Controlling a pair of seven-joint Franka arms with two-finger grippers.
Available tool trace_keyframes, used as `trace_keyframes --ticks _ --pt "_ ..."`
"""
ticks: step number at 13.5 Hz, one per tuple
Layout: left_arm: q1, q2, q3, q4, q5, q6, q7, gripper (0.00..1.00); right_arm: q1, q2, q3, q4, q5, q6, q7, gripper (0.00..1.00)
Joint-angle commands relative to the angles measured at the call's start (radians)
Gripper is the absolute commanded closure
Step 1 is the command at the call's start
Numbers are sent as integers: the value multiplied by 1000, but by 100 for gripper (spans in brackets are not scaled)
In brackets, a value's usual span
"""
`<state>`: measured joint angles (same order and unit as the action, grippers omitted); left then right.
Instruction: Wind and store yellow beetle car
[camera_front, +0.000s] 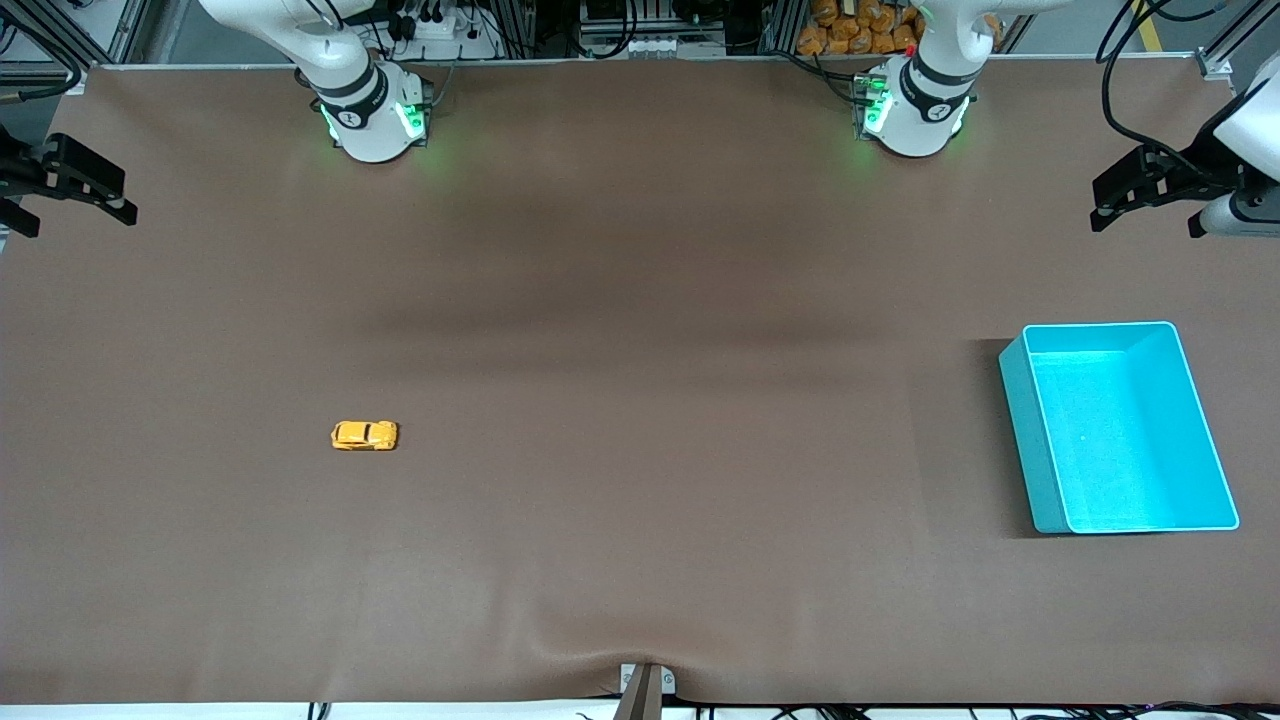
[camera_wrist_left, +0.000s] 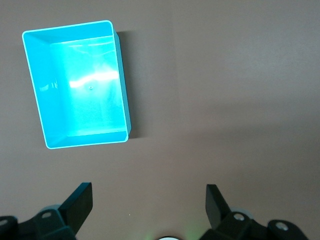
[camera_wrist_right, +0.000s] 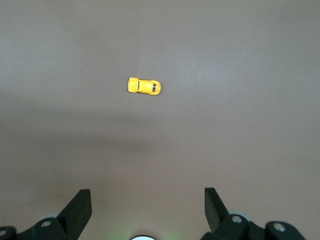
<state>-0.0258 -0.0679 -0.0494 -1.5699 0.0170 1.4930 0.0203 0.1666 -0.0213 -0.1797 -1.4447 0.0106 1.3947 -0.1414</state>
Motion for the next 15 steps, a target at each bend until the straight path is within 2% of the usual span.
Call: trace_keyframes --ticks 1,11,15 --pt "6 6 0 10 -17 1 15 0 14 7 -12 17 -8 -14 -9 0" --pt "6 14 2 22 -17 4 15 0 42 10 -10 18 -14 -29 -17 0" --pt "4 14 0 22 -17 4 13 0 80 14 -10 -37 -8 -28 -26 0"
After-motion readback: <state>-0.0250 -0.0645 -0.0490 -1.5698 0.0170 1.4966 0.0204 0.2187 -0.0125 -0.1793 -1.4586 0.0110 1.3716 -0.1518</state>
